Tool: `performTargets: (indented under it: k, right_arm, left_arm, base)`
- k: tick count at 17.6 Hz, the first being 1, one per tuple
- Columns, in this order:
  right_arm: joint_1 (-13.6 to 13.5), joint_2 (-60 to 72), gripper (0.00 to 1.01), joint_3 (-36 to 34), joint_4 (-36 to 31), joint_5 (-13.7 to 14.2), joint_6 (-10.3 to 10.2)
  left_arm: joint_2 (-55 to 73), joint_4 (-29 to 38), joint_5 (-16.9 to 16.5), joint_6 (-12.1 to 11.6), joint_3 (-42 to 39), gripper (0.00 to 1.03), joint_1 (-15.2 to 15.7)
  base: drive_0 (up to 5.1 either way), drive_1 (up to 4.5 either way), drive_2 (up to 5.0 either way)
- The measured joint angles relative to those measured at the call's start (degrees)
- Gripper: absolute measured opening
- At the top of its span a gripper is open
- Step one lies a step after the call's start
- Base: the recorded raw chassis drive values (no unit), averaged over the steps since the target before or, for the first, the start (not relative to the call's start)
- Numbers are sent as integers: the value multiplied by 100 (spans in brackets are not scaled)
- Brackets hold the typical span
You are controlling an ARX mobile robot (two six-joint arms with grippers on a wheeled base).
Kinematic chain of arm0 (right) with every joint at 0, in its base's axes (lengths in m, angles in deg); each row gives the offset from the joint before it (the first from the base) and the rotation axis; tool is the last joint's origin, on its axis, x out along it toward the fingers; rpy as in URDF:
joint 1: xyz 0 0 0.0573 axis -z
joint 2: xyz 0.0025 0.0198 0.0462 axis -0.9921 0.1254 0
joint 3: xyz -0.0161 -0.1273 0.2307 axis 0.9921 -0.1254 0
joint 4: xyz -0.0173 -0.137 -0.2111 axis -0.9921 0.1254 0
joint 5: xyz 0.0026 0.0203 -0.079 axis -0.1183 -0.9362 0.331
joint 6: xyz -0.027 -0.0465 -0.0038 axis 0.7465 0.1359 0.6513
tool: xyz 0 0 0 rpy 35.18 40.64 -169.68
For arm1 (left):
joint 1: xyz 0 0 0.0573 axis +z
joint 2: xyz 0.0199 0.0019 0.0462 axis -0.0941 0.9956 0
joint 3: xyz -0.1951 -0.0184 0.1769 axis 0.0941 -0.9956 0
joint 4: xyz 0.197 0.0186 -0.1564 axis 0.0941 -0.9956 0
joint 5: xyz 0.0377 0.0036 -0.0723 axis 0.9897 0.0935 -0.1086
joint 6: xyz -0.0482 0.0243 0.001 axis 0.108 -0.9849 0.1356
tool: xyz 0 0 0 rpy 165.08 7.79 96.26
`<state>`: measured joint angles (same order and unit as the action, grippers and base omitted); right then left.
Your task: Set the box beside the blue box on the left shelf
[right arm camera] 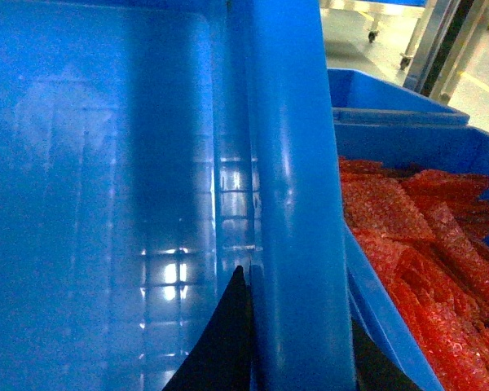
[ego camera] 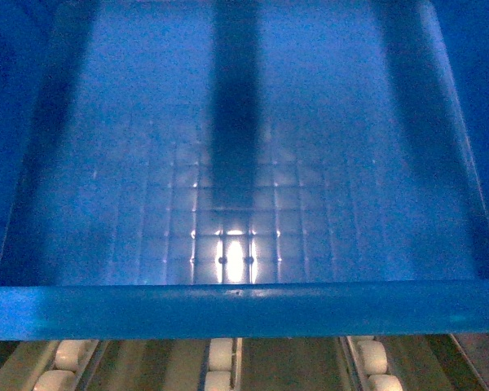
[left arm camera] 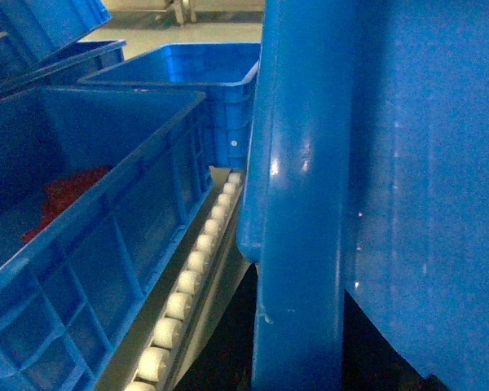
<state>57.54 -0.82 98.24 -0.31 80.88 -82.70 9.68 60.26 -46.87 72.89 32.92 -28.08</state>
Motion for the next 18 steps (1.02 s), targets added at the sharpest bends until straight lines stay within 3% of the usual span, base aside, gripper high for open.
performTargets:
  k: [1, 2, 3, 4, 5, 7, 9, 12, 15, 18]
  right_arm:
    - [-22, -2, 12, 70, 306, 15, -37]
    - [-13, 83, 12, 221, 857, -107, -251]
    - [181, 404, 12, 621, 1945, -577, -721]
    - [284, 638, 12, 774, 2330, -848, -973]
    - [372, 870, 11, 804, 2286, -1043, -1134]
    - [472, 1257, 9, 1019, 2175, -1366, -1217]
    - [514, 1628, 9, 1161, 2109, -1539, -1386]
    - [501, 1886, 9, 1333, 2586, -1672, -1773]
    - [501, 1694, 8, 1447, 3309, -1945, -2181]
    - [542, 1665, 8, 1453, 3407, -1897, -2238]
  left_arm:
    - [7, -146, -2, 24, 0, 12, 13]
    - [101, -374, -94, 92, 13, 12, 105]
    - [470, -979, -494, 306, 210, 12, 369]
    - [737, -1207, -804, 378, 310, 12, 553]
    - [1014, -1204, -1082, 422, 339, 12, 741]
    - [1368, -1106, -1419, 494, 470, 12, 1086]
    - [1622, -1053, -1552, 391, 669, 12, 1298]
    - [1998, -1370, -1799, 151, 968, 12, 1530]
    - [2100, -1961, -2103, 232, 1215, 12, 1620]
    - [2164, -2133, -2179, 321, 1287, 11, 1598]
  base:
    - [0, 0, 0]
    - [0, 0, 0]
    - [0, 0, 0]
    - [0, 0, 0]
    - [0, 0, 0]
    - [0, 0, 0]
    - [0, 0, 0]
    - [0, 0, 0]
    - [0, 0, 0]
    - [0, 0, 0]
